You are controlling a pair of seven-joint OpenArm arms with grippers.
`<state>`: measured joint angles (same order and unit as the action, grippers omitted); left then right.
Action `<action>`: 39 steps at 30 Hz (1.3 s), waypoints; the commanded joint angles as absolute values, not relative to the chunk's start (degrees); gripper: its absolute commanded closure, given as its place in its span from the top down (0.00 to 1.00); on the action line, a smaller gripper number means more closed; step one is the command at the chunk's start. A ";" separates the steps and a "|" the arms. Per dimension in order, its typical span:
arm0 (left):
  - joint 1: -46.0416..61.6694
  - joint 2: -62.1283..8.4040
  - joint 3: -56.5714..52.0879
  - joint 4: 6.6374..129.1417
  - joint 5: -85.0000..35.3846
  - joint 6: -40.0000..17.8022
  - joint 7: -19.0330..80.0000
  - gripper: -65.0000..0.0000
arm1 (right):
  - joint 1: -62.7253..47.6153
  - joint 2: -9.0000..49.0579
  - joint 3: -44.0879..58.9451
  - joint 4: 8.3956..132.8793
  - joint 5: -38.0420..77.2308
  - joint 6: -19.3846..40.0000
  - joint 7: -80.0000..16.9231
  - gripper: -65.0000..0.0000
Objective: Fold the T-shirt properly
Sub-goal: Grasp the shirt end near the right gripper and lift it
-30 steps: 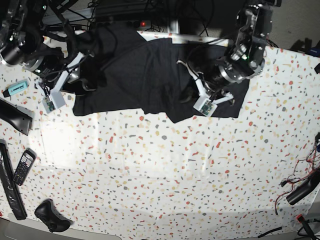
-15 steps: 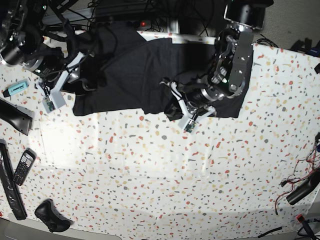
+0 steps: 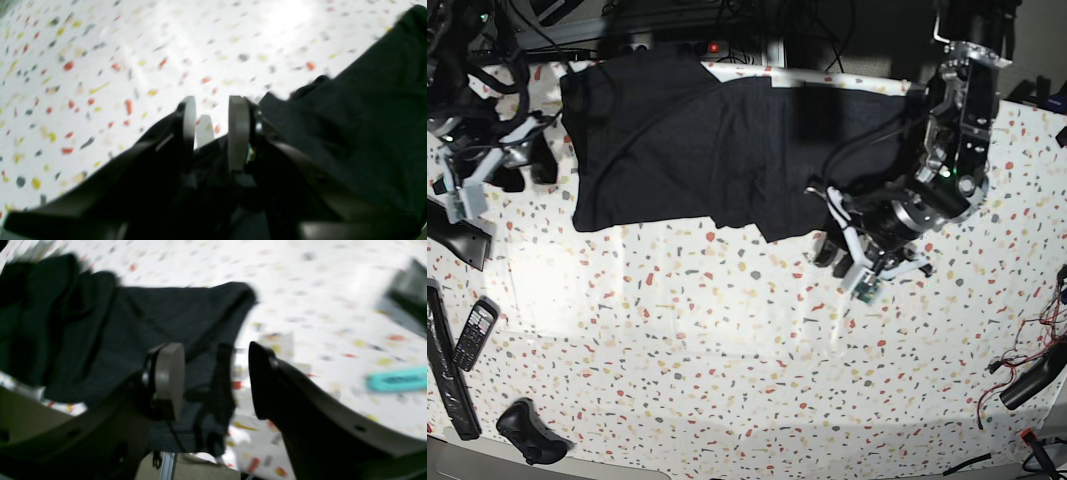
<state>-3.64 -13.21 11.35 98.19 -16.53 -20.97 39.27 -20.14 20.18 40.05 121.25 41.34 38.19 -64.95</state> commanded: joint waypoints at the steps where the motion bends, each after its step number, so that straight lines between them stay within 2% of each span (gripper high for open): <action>1: -4.32 -14.04 11.25 99.33 -17.74 -20.93 38.19 0.25 | -19.92 21.69 41.19 121.34 42.00 38.13 -63.55 0.47; 8: -2.07 -17.19 11.20 99.33 -18.04 -20.93 38.00 0.25 | -19.84 28.45 41.60 106.80 43.31 37.56 -64.12 0.47; 13: -0.93 -17.17 11.20 99.33 -18.06 -20.95 37.01 0.25 | -19.70 33.04 41.17 94.26 55.35 38.15 -64.16 0.47; 16: -0.97 -17.19 11.18 99.33 -18.04 -20.95 36.58 0.25 | -19.22 34.24 39.46 88.51 58.11 39.53 -64.20 0.47; 21: -0.95 -17.17 11.20 99.33 -18.06 -20.95 36.40 0.25 | -17.96 34.24 33.39 82.00 59.18 40.00 -64.55 0.47; 27: -0.95 -17.19 11.20 99.33 -18.04 -20.95 36.45 0.25 | -13.96 33.34 25.15 80.60 59.09 40.00 -64.27 0.47; 39: -0.95 -17.19 11.20 99.33 -18.04 -20.95 36.42 0.25 | -6.85 24.56 24.18 80.60 56.75 40.00 -64.82 0.47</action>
